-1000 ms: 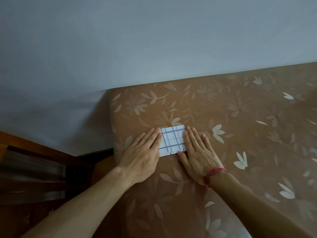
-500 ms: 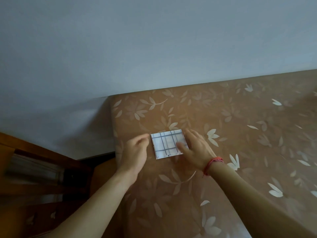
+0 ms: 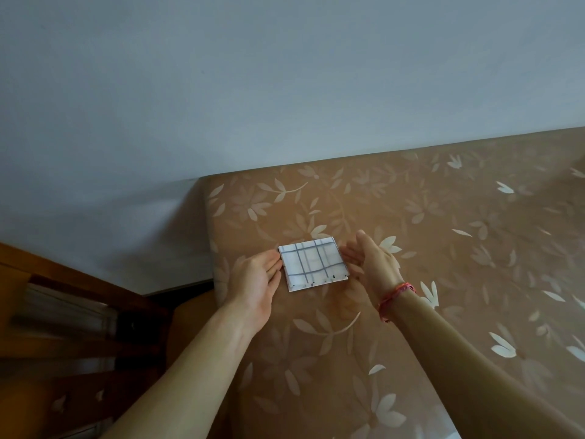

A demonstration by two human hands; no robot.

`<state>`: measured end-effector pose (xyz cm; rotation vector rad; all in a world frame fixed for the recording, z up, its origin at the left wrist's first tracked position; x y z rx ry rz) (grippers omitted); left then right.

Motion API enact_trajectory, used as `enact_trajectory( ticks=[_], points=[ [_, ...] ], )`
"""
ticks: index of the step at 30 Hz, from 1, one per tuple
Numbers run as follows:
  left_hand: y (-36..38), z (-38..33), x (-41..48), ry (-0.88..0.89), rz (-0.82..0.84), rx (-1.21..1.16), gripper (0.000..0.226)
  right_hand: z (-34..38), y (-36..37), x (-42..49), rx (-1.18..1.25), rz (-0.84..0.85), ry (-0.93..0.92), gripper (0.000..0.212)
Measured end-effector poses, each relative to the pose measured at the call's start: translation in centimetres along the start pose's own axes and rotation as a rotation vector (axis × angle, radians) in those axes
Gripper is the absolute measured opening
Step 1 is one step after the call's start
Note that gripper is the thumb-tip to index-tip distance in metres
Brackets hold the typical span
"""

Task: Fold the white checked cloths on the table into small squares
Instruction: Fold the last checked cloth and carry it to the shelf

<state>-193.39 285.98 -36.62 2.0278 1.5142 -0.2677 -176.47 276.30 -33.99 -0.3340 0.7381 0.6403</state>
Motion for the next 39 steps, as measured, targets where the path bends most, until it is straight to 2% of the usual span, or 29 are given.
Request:
enact_trajectory(
  ticks=[6, 12, 18, 23, 26, 29, 33, 36, 38, 39],
  points=[
    [0.1, 0.1, -0.7, -0.019, 0.024, -0.021, 0.034, 0.7, 0.4, 0.0, -0.026, 0.016, -0.001, 0.053],
    [0.0, 0.1, -0.7, -0.024, 0.025, -0.031, 0.034, 1.3, 1.0, -0.4, -0.092, 0.009, -0.038, 0.064],
    [0.2, 0.0, -0.4, -0.014, 0.046, -0.035, 0.023, 0.4, 0.6, -0.2, -0.068, 0.0, 0.005, 0.062],
    [0.2, 0.2, -0.1, -0.004, 0.055, -0.025, 0.032, 0.7, 0.8, 0.2, -0.087, 0.021, 0.002, 0.05],
    [0.3, 0.3, -0.3, -0.012, 0.059, -0.005, 0.034, 0.5, 0.6, 0.6, -0.09, 0.017, 0.007, 0.059],
    [0.4, 0.3, -0.3, -0.008, 0.057, 0.003, 0.036, 0.4, 0.5, 0.7, -0.103, 0.018, 0.011, 0.059],
    [0.3, 0.3, -0.2, -0.001, 0.062, 0.021, 0.034, 0.6, 0.6, 0.6, -0.143, 0.033, -0.007, 0.039],
    [-0.2, 0.1, -0.2, 0.029, 0.049, 0.039, 0.037, 0.8, 0.2, 0.5, -0.198, -0.02, -0.044, 0.043],
    [-0.8, 0.1, -0.5, 0.043, 0.055, 0.107, 0.02, 1.0, 0.0, -0.2, -0.246, -0.045, -0.068, 0.056],
    [-0.8, -0.4, -1.2, 0.059, 0.043, 0.165, 0.012, 1.2, 0.0, -1.1, -0.281, -0.062, -0.084, 0.055]
  ],
)
Point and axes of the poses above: each hand's wrist, its own x-axis towards the middle knuckle, its own y-axis out of the palm, z = x × y, the point moved 5 cm from there along x, towards the middle knuckle, and after that the axes turned 14 degrees about y, right-handed, at the moved point
